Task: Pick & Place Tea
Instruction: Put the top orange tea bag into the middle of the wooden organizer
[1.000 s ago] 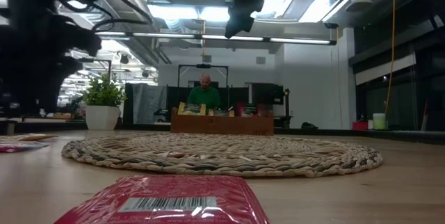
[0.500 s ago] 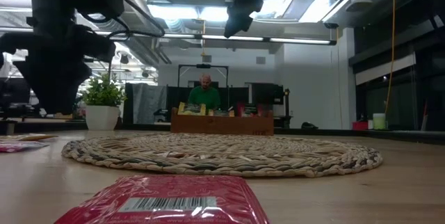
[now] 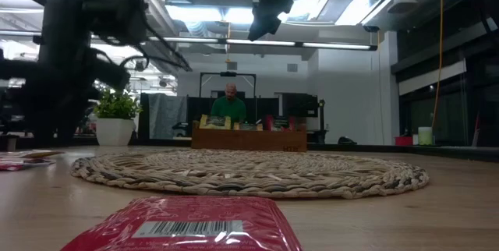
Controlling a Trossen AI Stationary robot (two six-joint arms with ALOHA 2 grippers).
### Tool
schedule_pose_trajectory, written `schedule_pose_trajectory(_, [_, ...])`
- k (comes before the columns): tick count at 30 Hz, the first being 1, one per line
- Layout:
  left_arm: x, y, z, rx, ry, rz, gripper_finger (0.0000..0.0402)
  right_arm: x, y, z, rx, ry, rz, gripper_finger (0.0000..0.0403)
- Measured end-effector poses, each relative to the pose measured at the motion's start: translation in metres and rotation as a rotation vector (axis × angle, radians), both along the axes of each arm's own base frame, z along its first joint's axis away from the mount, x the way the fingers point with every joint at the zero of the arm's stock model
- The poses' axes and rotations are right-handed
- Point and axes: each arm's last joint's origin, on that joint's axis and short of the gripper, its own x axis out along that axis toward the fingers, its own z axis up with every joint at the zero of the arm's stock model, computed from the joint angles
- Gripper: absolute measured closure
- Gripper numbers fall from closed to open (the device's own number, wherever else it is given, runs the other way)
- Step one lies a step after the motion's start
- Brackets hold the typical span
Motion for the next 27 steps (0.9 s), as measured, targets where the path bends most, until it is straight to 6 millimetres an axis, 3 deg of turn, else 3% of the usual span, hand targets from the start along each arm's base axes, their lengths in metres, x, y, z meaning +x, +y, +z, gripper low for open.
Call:
schedule_pose_trajectory(9, [0.009, -0.001, -0.019, -0.018, 0.095, -0.019, 0.0146, 0.000, 0.000, 0.000, -0.001, 0.000, 0.000, 0.0288])
schedule_pose_trajectory(12, [0.010, -0.002, -0.021, -0.022, 0.091, -0.019, 0.0191, 0.000, 0.000, 0.000, 0.000, 0.000, 0.000, 0.0288])
schedule_pose_trajectory(19, [0.012, -0.002, -0.019, -0.026, 0.073, -0.005, 0.0377, 0.000, 0.000, 0.000, 0.000, 0.000, 0.000, 0.0288])
schedule_pose_trajectory(27, [0.013, -0.001, -0.011, -0.003, 0.032, 0.063, 0.0398, -0.002, 0.000, 0.003, -0.001, -0.006, -0.003, 0.0293])
